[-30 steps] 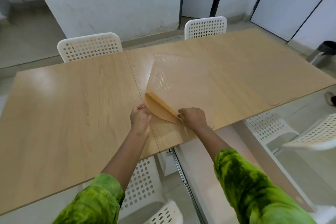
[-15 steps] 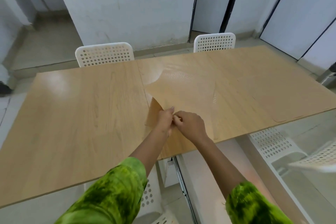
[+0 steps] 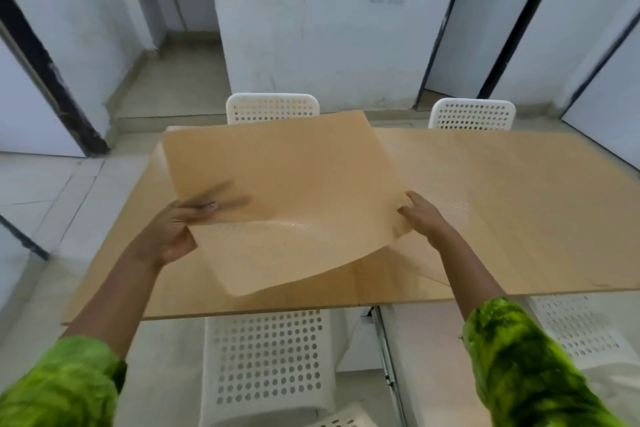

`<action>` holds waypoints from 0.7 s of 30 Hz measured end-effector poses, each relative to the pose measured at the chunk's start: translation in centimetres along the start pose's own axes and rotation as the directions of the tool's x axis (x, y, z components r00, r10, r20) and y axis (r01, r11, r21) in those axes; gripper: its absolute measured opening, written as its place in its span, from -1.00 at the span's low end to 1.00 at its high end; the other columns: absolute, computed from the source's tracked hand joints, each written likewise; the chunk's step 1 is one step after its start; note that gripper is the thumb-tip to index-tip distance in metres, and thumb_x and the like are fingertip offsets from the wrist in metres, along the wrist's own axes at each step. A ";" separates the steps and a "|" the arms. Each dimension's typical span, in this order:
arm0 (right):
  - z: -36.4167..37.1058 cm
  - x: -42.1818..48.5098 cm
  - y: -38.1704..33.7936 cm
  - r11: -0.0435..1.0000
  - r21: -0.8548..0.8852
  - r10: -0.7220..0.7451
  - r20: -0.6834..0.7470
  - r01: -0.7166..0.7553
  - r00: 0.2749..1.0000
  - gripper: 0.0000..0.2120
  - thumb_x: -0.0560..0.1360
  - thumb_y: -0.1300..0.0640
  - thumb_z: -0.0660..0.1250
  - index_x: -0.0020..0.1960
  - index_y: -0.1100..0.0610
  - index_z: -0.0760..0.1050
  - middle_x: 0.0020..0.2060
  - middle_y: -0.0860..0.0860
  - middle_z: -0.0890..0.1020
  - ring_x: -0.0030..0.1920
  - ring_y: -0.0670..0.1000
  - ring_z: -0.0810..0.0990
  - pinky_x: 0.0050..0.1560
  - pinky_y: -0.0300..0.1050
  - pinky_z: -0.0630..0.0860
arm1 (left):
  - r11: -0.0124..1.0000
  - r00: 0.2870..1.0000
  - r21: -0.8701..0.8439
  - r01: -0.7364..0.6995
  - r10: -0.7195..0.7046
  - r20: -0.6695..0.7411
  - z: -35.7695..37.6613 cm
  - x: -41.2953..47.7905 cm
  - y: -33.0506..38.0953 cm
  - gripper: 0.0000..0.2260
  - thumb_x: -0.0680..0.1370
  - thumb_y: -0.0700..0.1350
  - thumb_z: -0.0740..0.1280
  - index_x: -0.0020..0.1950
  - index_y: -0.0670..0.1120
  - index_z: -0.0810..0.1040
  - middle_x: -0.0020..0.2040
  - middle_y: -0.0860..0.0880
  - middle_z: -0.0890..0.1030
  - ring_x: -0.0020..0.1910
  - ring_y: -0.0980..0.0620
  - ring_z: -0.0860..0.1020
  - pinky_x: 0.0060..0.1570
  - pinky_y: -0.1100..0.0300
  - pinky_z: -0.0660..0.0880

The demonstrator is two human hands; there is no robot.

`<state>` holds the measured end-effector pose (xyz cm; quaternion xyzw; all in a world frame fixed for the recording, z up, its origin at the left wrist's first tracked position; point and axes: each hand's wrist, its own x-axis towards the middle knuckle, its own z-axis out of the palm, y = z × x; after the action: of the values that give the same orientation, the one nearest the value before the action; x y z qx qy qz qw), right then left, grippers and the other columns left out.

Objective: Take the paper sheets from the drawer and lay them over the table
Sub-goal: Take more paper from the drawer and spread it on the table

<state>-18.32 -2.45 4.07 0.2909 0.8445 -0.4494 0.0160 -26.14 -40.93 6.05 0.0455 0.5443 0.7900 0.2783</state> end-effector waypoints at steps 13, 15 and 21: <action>14.6 -6.6 -4.3 0.774 0.629 0.142 -0.066 -0.069 0.988 -0.76 0.50 0.29 0.28 -0.31 0.10 0.45 -0.28 0.02 0.52 -0.28 0.02 0.46 -0.36 -0.14 0.40 | 0.995 0.978 0.029 -0.099 0.103 -0.180 -18.7 -7.5 6.3 -0.56 0.55 -0.35 0.12 0.38 -0.02 0.37 0.16 -0.02 0.62 -0.03 0.04 0.65 -0.11 0.10 0.62; 16.5 -7.4 -4.0 0.741 0.665 0.203 -0.090 -0.093 0.975 -0.76 0.50 0.31 0.28 -0.32 0.10 0.46 -0.29 0.01 0.52 -0.27 0.02 0.46 -0.34 -0.15 0.39 | 0.994 0.975 0.111 -0.010 0.034 -0.219 -19.7 -7.1 5.2 -0.48 0.51 -0.40 0.15 0.44 -0.06 0.27 0.21 -0.08 0.56 -0.01 0.00 0.62 -0.10 0.06 0.59; 19.7 -7.9 -3.9 0.724 0.677 0.307 -0.150 -0.129 0.940 -0.74 0.50 0.34 0.27 -0.32 0.10 0.45 -0.32 -0.01 0.50 -0.35 -0.05 0.42 -0.46 -0.26 0.41 | 0.924 0.916 0.356 0.138 0.017 -0.400 -21.1 -4.6 0.8 -0.45 0.41 -0.48 0.18 0.38 -0.18 0.35 0.12 -0.14 0.57 0.03 -0.13 0.54 0.05 -0.06 0.51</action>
<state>-18.34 -23.00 -2.42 0.4300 0.5863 -0.6719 -0.1413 -30.46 -60.98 -0.64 -0.0796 0.7318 0.6543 0.1732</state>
